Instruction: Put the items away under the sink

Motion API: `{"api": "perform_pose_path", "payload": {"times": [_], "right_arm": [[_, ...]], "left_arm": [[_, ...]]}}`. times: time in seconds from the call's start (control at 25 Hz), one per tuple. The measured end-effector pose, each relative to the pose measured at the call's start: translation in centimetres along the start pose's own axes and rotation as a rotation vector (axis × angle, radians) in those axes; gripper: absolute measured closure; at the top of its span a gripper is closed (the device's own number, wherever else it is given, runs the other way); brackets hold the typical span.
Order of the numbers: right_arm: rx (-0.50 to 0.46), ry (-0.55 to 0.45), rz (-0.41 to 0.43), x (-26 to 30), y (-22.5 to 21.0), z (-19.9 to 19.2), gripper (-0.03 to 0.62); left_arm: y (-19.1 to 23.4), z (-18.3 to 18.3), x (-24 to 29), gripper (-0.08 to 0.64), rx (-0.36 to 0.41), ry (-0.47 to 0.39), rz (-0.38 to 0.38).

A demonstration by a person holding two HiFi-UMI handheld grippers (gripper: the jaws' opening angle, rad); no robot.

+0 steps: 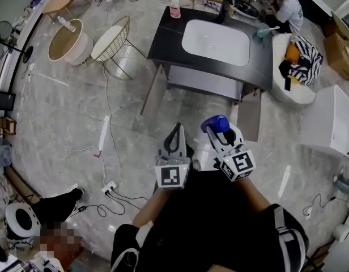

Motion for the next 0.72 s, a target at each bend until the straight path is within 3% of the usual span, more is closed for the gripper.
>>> {"api": "perform_pose_path", "payload": {"times": [0.32, 0.52, 0.64, 0.72], "right_arm": [[-0.035, 0.026, 0.026, 8.8, -3.2, 1.0, 0.439], [-0.048, 0.049, 0.055, 13.3, -6.0, -0.3, 0.439], [-0.043, 0.062, 0.089, 15.3, -7.4, -1.8, 0.439], [-0.07, 0.063, 0.121, 17.0, -8.5, -2.9, 0.439]], "left_arm": [[5.0, -0.4, 6.5, 0.545, -0.035, 0.024, 0.022], [6.2, -2.2, 9.9, 0.545, -0.068, 0.026, 0.082], [6.7, -4.3, 11.4, 0.545, 0.025, 0.066, 0.087], [6.7, -6.0, 12.6, 0.545, -0.063, 0.05, 0.145]]}}
Point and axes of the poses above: the fingertips, and each gripper's own axes: x forward along the fingers, y to its left, z out of its top, the point moved 9 cm from there along -x, backward along the fingers, and after that the axes turned 1 degree about -z, right-handed, at the moved point
